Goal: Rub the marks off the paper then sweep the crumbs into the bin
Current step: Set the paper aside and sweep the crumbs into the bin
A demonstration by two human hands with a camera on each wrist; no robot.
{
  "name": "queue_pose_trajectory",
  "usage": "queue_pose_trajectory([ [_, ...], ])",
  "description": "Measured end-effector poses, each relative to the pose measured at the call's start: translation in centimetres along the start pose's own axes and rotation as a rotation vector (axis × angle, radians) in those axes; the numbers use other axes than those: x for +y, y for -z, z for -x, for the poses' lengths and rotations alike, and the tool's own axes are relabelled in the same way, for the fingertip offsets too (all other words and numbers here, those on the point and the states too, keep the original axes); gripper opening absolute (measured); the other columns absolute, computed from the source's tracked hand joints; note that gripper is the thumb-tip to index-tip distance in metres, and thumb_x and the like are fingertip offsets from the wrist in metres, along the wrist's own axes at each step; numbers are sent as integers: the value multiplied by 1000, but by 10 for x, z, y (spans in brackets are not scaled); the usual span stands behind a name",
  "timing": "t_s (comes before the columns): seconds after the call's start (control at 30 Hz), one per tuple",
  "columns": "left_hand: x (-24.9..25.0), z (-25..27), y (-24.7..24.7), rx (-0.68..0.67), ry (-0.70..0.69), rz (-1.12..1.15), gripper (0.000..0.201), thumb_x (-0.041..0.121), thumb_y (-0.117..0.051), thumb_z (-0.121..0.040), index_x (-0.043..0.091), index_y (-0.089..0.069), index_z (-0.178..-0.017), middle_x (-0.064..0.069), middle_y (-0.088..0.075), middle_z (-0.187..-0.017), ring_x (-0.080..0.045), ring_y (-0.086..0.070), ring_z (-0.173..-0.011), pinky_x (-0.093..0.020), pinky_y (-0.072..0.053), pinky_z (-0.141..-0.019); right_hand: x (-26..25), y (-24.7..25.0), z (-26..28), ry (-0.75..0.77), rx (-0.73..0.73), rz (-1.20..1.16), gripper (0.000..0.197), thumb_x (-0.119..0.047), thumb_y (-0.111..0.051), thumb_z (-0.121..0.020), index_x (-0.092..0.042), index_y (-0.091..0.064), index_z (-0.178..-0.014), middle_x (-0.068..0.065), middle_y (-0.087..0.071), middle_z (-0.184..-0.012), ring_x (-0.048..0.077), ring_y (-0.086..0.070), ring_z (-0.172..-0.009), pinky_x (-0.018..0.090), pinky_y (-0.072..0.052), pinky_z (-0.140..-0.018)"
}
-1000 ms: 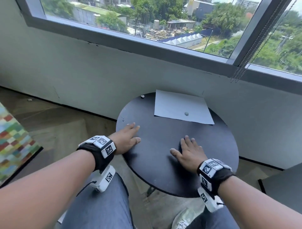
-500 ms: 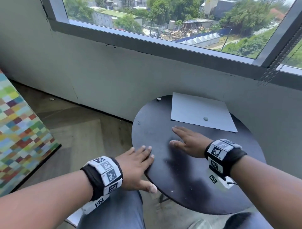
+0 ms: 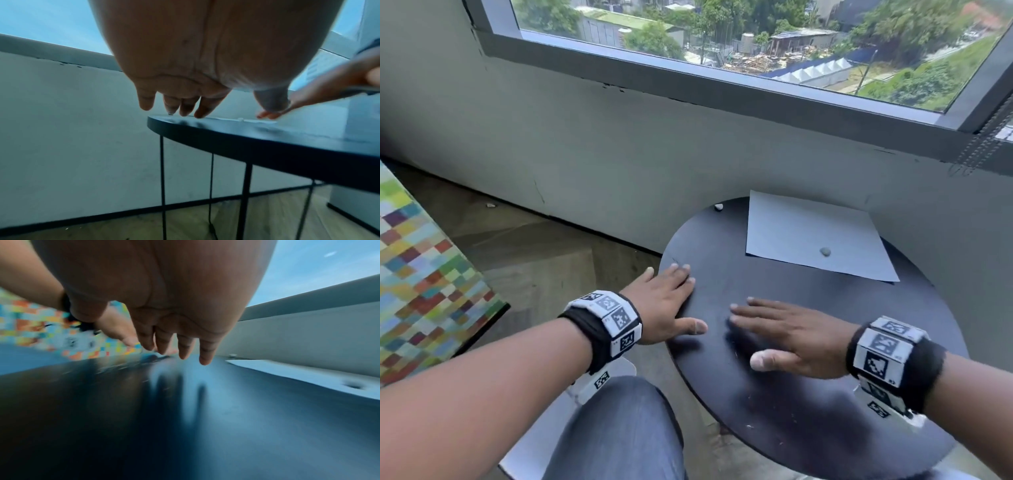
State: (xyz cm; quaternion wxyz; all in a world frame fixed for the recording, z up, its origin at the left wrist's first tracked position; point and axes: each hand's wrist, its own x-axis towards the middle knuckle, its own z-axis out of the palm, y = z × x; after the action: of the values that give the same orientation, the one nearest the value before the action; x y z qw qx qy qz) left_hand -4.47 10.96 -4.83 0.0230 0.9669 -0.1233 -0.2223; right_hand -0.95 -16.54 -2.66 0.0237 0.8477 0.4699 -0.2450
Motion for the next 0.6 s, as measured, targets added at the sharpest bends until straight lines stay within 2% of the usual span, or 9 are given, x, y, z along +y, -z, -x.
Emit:
queue_pose_trajectory([
  [0.03,4,0,-3,-16,-26,-12,130,93,-3,-59,15,-2,-163,-3,14,-170,-15,14,-156,-44,2,-127,9,4,-1,-66,42,-22,93,-80,-14,-83,-29,-8,-162,-13,2,-168,5,8,-154,11,16,-114],
  [0.1,11,2,-11,-31,-88,0,131,95,-6,-60,14,2,-163,-5,19,-169,-17,18,-155,-41,5,-127,27,9,-9,-172,92,-48,106,-87,-6,-74,-27,-8,-162,-11,1,-169,5,5,-154,9,16,-110],
  [0.17,18,8,-20,-50,-190,7,128,96,-12,-65,14,1,-163,-5,19,-169,-16,21,-154,-39,7,-127,37,10,-20,-234,89,-59,109,-88,-7,-73,-24,-6,-162,-9,1,-169,8,4,-155,16,9,-117],
  [0.27,27,22,-24,-83,-403,46,113,88,-29,-76,17,-14,-163,3,5,-171,-7,14,-155,-30,5,-126,31,10,-41,-252,73,-34,87,-69,-29,-95,-19,-6,-162,-2,1,-170,16,5,-156,28,2,-124],
  [0.33,27,29,-21,-52,-456,126,100,82,-32,-82,22,-26,-161,11,-10,-170,1,2,-154,-20,-2,-124,19,7,-52,-224,42,-3,93,-75,-21,-90,-18,-7,-161,0,2,-170,20,4,-156,38,-4,-126],
  [0.4,18,27,-18,100,-409,173,100,88,-17,-80,26,-40,-155,11,-28,-166,2,-13,-152,-17,-10,-123,4,3,-57,-193,18,27,110,-84,-2,-73,-18,-8,-161,0,4,-170,22,4,-156,46,-10,-125],
  [0.47,7,19,-15,239,-277,174,117,94,3,-70,26,-40,-155,8,-30,-165,-2,-16,-153,-18,-8,-124,-8,-4,-50,-134,1,59,108,-83,0,-75,-19,-6,-161,-1,7,-170,22,6,-156,50,-11,-125],
  [0.53,-2,11,-15,186,-121,115,131,96,10,-59,22,-23,-161,4,-10,-171,-7,-1,-156,-22,3,-123,-18,-10,-33,-14,-13,94,97,-79,-8,-85,-20,-8,-161,-2,6,-170,20,7,-156,47,-8,-125],
  [0.6,1,10,-17,49,-97,15,132,97,2,-58,18,-6,-163,-1,10,-171,-13,14,-156,-32,6,-125,-23,-10,-12,138,-24,51,85,-74,-18,-93,-21,-22,-160,-5,-6,-170,15,1,-156,37,-7,-124],
])
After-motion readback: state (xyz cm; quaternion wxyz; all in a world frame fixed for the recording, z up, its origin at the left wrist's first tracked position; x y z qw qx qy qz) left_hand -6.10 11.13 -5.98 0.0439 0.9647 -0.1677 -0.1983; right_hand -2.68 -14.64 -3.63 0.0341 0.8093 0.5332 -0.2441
